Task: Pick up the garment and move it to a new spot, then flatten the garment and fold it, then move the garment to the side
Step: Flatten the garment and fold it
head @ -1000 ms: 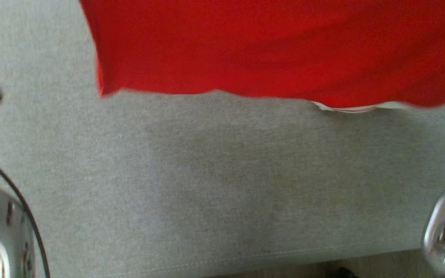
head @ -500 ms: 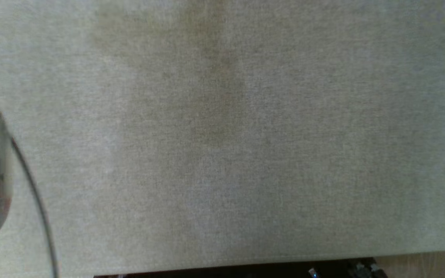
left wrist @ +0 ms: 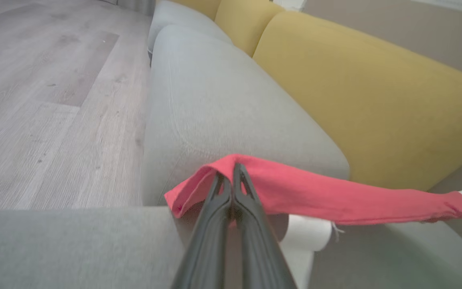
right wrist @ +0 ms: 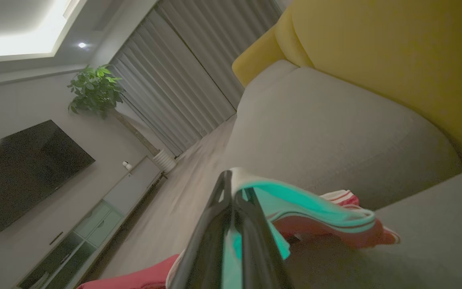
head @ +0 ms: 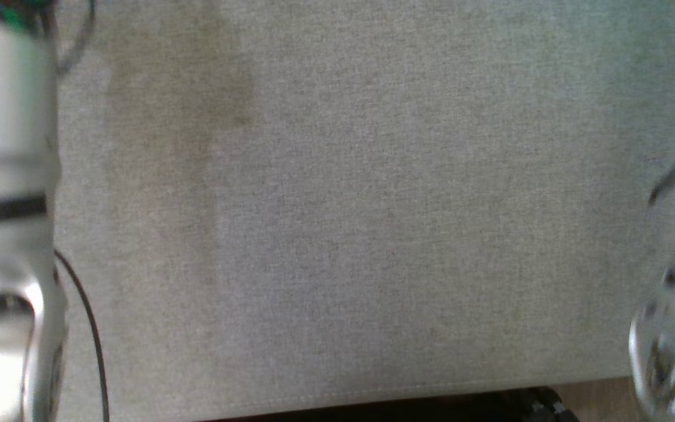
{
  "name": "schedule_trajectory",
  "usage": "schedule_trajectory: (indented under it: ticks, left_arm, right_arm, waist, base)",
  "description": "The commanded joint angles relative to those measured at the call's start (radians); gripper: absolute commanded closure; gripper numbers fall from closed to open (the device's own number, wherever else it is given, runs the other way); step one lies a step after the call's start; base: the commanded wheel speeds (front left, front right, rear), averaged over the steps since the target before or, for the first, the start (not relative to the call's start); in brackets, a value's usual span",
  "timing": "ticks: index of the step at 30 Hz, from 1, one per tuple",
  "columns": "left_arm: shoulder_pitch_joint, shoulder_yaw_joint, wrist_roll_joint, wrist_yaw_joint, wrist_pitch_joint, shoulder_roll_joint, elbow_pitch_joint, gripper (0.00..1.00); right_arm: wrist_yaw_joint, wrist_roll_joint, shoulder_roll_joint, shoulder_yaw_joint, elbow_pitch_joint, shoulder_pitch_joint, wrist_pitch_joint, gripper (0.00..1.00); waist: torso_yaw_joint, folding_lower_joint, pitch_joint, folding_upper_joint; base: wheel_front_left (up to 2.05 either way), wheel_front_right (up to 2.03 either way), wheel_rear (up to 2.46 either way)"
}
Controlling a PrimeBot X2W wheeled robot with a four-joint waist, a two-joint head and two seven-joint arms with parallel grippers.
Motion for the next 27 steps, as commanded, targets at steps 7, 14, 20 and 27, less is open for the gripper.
schedule_trajectory:
  ticks: [7,14,20,27]
  left_arm:
    - [0.263,-0.022,-0.026,0.004,0.018,0.075,-0.158,1.0]
    - [0.578,-0.067,-0.014,0.049,0.012,0.072,-0.242,1.0]
    - [0.88,-0.076,-0.031,0.11,-0.017,0.061,-0.346,1.0]
    - [1.153,-0.091,-0.074,0.18,-0.004,0.032,-0.553,1.0]
  right_arm:
    - [-0.001,0.003,0.014,-0.005,-0.169,0.372,0.032,1.0]
    - [-0.001,0.011,0.014,0.009,-0.204,0.714,-0.005,1.0]
    - [-0.001,-0.006,0.014,0.042,-0.208,0.934,-0.043,1.0]
    - [-0.001,0.038,0.014,0.046,-0.295,1.178,-0.038,1.0]
  waist:
    - [0.015,0.0001,-0.096,0.0]
    - [-0.002,0.0001,-0.231,0.0]
    - [-0.032,0.0001,-0.339,0.0]
    - [-0.023,0.0001,-0.408,0.0]
  base:
    - [0.0,0.0,0.0]
    - [0.0,0.0,0.0]
    - [0.0,0.0,0.0]
    - [0.0,0.0,0.0]
